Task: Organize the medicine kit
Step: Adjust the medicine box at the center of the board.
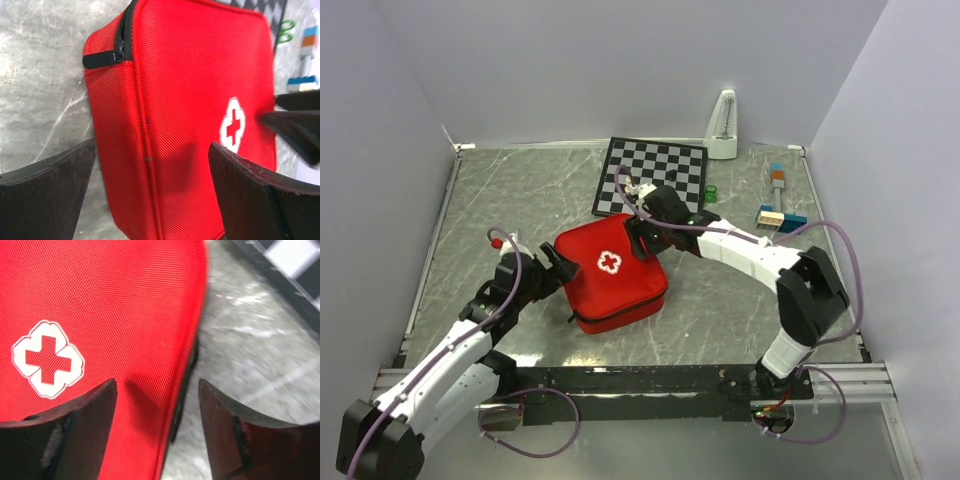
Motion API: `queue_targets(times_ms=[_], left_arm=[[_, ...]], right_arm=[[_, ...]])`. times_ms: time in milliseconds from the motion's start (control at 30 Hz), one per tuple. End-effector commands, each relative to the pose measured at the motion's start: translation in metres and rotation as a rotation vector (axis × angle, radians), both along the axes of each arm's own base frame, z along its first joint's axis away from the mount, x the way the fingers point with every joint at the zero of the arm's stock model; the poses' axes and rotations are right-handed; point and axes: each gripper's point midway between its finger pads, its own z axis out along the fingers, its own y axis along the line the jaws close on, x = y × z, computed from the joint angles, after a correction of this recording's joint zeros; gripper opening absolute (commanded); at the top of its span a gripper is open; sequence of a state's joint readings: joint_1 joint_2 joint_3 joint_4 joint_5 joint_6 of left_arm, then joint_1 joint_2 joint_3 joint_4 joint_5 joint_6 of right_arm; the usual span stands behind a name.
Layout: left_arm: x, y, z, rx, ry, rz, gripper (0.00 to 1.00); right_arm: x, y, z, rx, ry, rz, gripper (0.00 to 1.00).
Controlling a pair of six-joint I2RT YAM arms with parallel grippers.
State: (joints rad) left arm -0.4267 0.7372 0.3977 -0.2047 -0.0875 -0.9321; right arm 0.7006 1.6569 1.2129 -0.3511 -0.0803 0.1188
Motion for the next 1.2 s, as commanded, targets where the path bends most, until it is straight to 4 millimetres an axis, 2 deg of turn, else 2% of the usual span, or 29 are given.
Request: queue_targets(times_ms=[0, 100, 167, 233, 400, 467, 533, 567, 633, 733, 767, 933, 1033, 1167], left_arm=[[0.013, -0.012, 0.015, -0.008, -0.037, -0.098, 0.99], [0.021, -0.008, 0.010, 0.005, -0.020, -0.089, 0.99], [0.026, -0.005, 0.011, -0.007, -0.024, -0.079, 0.99], [0.030, -0.006, 0.012, -0.023, -0.033, -0.078, 0.99], [0.039, -0.008, 0.014, -0.036, -0.047, -0.083, 0.91], [0.039, -0.008, 0.010, -0.031, -0.038, -0.086, 0.87], [0.037, -0.008, 0.003, -0.032, -0.016, -0.084, 0.83], [0.040, -0.010, 0.007, -0.045, -0.044, -0.085, 0.80], [0.037, -0.014, 0.005, -0.076, -0.052, -0.101, 0.72], [0.029, -0.023, 0.002, -0.112, -0.074, -0.161, 0.47], [0.026, -0.026, 0.000, -0.129, -0.073, -0.173, 0.43], [0.012, -0.031, -0.008, -0.181, -0.072, -0.204, 0.37], [0.000, -0.036, -0.011, -0.211, -0.079, -0.234, 0.33], [-0.017, -0.043, -0.012, -0.253, -0.100, -0.285, 0.21]], right_arm=[[0.005, -0.025, 0.086, 0.075, -0.160, -0.162, 0.75], [-0.013, -0.050, 0.087, 0.076, -0.128, -0.270, 0.76], [-0.033, -0.068, 0.076, 0.075, -0.071, -0.343, 0.76], [-0.061, -0.080, 0.051, 0.092, 0.016, -0.371, 0.74], [-0.118, -0.081, 0.035, 0.224, 0.118, -0.342, 0.65], [-0.132, -0.079, 0.029, 0.241, 0.154, -0.331, 0.62], [-0.147, -0.069, 0.022, 0.264, 0.221, -0.279, 0.62], [-0.151, -0.064, 0.018, 0.276, 0.246, -0.263, 0.63], [-0.152, -0.053, 0.013, 0.304, 0.281, -0.235, 0.67], [-0.149, -0.031, 0.018, 0.383, 0.301, -0.177, 0.71], [-0.146, -0.026, 0.019, 0.393, 0.296, -0.164, 0.72], [-0.120, -0.022, 0.007, 0.322, 0.314, -0.206, 0.73], [-0.105, -0.031, -0.002, 0.304, 0.315, -0.246, 0.73], [-0.080, -0.043, -0.004, 0.283, 0.291, -0.279, 0.73]])
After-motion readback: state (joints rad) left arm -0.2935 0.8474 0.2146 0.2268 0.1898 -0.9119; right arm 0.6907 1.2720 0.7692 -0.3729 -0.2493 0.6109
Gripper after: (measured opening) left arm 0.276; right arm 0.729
